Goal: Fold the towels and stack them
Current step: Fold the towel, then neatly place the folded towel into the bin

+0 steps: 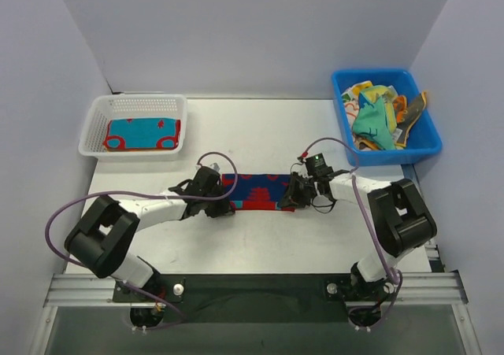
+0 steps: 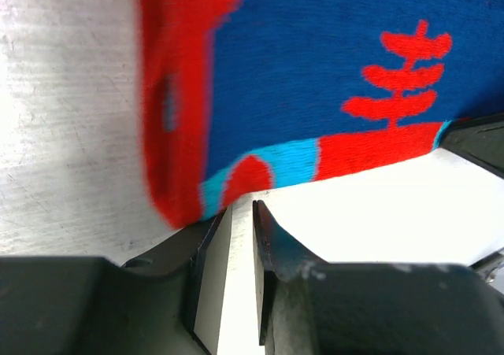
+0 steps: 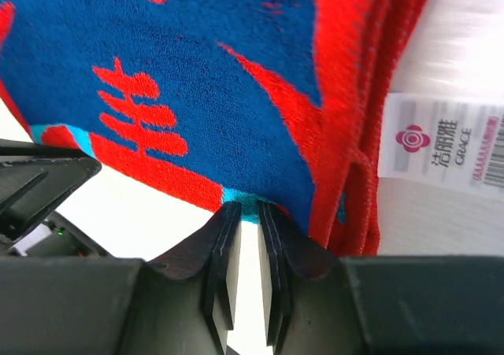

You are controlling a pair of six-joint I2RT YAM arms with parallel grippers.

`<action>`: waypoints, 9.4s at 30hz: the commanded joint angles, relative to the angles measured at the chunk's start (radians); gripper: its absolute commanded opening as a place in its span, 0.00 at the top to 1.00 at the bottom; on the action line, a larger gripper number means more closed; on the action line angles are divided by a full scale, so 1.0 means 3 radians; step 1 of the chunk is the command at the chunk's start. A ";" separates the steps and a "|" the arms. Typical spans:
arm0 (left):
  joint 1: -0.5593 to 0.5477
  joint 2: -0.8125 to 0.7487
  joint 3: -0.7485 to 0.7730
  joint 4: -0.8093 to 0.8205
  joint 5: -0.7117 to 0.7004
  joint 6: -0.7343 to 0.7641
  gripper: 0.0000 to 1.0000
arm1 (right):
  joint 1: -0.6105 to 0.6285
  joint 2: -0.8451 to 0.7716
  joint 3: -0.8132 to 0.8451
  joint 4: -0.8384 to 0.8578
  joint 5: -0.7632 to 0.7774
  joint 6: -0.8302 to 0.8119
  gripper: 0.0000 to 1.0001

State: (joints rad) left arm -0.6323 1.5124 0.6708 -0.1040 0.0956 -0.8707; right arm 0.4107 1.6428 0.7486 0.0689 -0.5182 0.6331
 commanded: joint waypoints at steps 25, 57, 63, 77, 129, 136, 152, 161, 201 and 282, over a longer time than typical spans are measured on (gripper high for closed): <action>0.0016 0.0496 0.0872 0.1267 -0.0344 0.0191 0.42 | 0.0252 0.0198 -0.0368 0.3138 0.0961 0.0907 0.23; 0.0415 0.0513 0.0182 0.1974 0.0249 -0.0120 0.39 | -0.0474 -0.0173 -0.0967 0.3806 0.0250 0.1019 0.20; 0.0176 -0.0188 0.0239 0.1121 0.0029 0.0059 0.41 | -0.0393 -0.0674 -0.0716 0.2493 -0.0235 0.0922 0.35; 0.0047 0.0062 -0.0441 0.1057 0.0091 -0.0068 0.71 | -0.0540 -0.0573 -0.1155 0.1872 -0.0451 0.0881 0.70; -0.0255 -0.0964 -0.0442 0.0470 -0.0589 -0.0448 0.43 | -0.0874 -0.0525 0.0010 -0.0214 -0.0119 -0.0724 0.75; 0.0046 -0.1528 0.0212 -0.0685 -0.1065 0.0120 0.10 | 0.0072 -0.1022 0.0403 -0.0613 0.0632 -0.1302 0.37; 0.2021 -0.1554 0.0137 -0.1438 0.0019 0.1317 0.03 | 0.2041 0.0576 0.1661 -0.1073 0.1891 -0.2166 0.35; 0.2021 -0.1462 0.0131 -0.1407 0.0121 0.1353 0.02 | 0.2185 0.1196 0.1968 -0.1273 0.2228 -0.2279 0.49; 0.0431 -0.0041 -0.0002 0.0689 0.0121 -0.0615 0.03 | 0.1505 0.0077 0.0240 0.1504 0.0643 -0.1144 1.00; 0.2864 0.2051 0.4881 -0.2343 -0.1908 0.2978 0.22 | 0.1443 -0.0409 0.0603 -0.0449 0.1124 -0.1691 0.00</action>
State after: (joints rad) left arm 0.2245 2.1891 2.0842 -0.8276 -0.3107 -0.0120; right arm 0.8440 1.5520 0.9222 -0.0395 -0.1875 0.1448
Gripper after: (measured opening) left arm 0.765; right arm 0.998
